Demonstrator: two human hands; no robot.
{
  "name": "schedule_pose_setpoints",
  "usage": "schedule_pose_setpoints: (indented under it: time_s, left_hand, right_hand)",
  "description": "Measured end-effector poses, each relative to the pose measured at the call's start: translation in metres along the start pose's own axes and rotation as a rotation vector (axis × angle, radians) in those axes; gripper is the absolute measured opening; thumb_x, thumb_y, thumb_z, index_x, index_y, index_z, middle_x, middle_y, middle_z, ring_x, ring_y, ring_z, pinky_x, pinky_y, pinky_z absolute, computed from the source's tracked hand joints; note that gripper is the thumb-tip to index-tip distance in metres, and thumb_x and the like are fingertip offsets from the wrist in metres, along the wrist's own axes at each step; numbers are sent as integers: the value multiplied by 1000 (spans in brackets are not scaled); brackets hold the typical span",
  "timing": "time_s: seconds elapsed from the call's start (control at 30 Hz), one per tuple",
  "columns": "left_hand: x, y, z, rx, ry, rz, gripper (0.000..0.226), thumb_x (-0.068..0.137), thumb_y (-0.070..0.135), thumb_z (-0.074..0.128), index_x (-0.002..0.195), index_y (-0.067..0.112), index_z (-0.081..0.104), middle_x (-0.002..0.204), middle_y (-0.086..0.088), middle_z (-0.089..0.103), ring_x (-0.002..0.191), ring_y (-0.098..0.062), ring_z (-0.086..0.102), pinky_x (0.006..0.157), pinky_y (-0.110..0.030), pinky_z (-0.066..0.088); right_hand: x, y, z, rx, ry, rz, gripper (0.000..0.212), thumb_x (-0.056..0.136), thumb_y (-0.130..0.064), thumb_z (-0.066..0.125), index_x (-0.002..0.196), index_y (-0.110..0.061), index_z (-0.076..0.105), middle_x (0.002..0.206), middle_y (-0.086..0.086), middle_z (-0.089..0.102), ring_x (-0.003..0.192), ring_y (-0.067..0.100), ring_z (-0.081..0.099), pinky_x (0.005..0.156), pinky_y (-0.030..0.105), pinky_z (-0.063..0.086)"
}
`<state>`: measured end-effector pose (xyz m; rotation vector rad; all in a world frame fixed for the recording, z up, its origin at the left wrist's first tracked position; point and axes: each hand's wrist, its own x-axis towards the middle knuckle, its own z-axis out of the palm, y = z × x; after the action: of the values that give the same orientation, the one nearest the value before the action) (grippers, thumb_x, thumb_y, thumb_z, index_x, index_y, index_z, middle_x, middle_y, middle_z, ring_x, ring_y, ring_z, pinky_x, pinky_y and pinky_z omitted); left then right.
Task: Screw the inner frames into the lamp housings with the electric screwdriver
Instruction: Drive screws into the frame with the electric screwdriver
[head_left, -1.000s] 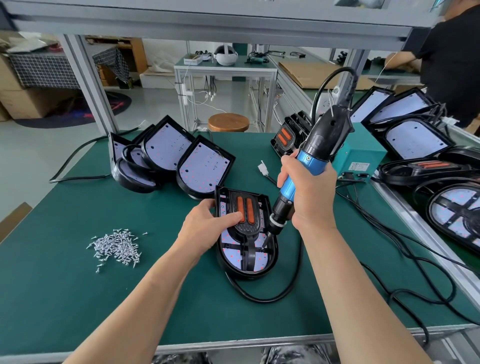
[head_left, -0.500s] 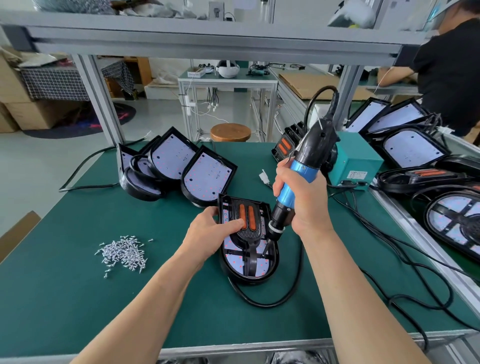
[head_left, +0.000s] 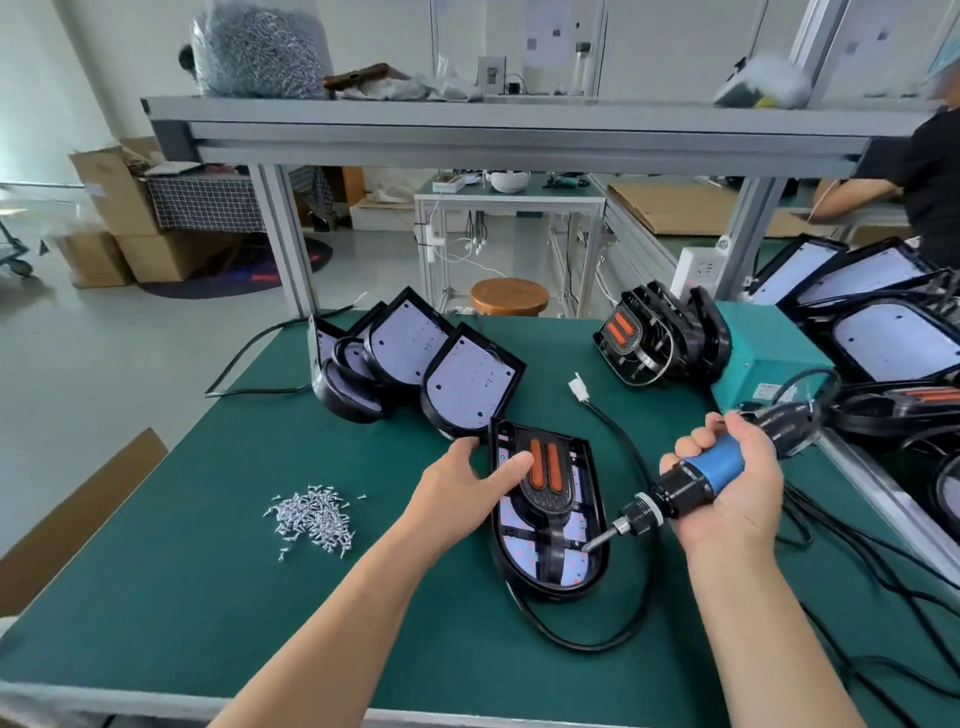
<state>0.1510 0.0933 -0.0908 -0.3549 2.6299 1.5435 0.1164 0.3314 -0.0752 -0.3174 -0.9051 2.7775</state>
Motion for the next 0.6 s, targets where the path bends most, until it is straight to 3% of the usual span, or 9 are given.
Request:
schedule_pose_setpoints:
  time_s: [0.07,0.17,0.23,0.33,0.43,0.6]
  left_hand:
    - [0,-7,-15,120,139,30,52,84,66,63,117,27,59,79,9,63,76,-9,61,59,-23,40]
    - [2,-24,-54,282,334,41,7,92,30,65,88,24,66,74,9,63,77,-21,61,60,-26,43]
    - [2,-37,-79,392,392,-1,10,89,18,64,82,23,67,78,8,66,84,-25,62,68,-31,50]
    - [3,-49,-102,505,319,-89,18,84,16,70,73,29,64,76,13,64,91,-25,62,75,-33,53]
    - [6,-55,-104,580,239,-147,21,83,21,74,73,32,59,83,10,65,99,-25,60,81,-33,51]
    - [9,-56,-101,715,254,-140,15,87,22,70,77,27,60,82,9,63,98,-26,60,81,-33,40]
  right_hand:
    - [2,11,-13,23,33,58,19,97,-28,55,80,-19,54,68,-7,46,54,9,44,51,21,34]
    - [8,18,-17,48,30,93,20,96,-31,55,80,-19,54,67,-8,46,53,8,45,52,21,34]
    - [11,19,-19,55,28,95,20,96,-31,56,80,-19,55,66,-8,47,53,8,45,54,21,33]
    - [13,21,-23,74,38,104,21,95,-32,57,80,-19,56,66,-9,47,54,8,45,57,22,31]
    - [15,20,-25,93,25,112,20,93,-33,59,80,-19,57,67,-9,46,55,8,45,56,22,30]
    - [14,21,-28,110,27,126,19,92,-33,60,80,-19,57,67,-10,46,54,7,45,57,22,28]
